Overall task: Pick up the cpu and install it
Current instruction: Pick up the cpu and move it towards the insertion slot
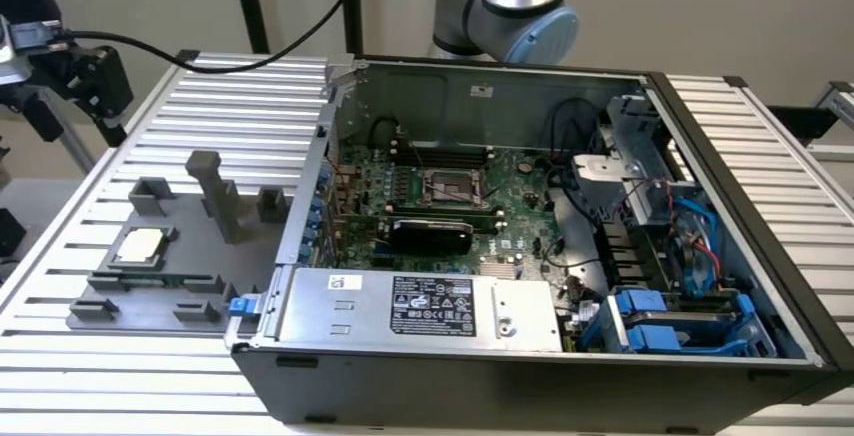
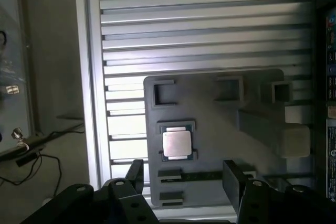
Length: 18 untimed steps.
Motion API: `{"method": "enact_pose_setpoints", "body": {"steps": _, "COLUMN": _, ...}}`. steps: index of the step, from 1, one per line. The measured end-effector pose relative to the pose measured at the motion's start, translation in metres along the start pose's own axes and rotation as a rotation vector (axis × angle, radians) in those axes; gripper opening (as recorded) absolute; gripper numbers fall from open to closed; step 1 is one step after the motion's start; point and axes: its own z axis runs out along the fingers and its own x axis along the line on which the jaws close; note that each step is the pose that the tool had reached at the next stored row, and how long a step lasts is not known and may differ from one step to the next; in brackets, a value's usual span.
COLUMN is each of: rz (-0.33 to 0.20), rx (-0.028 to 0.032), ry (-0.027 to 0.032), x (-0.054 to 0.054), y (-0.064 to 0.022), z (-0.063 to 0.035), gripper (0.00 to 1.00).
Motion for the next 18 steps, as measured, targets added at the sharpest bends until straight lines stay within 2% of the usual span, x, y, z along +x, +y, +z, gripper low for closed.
{"method": "enact_pose_setpoints", "body": {"steps": 9, "rz": 0.000, "rx": -0.0001, "ry": -0.0001, "x": 0.000, "y": -0.0107, "z": 0.0163, "gripper": 0.71}}
{"method": "enact_pose_setpoints", "body": {"steps": 18, "rz": 0.000, "rx": 0.0001, "ry": 0.0001, "x": 0.000, "y": -0.0147, "z": 0.0324, "gripper": 0.71}}
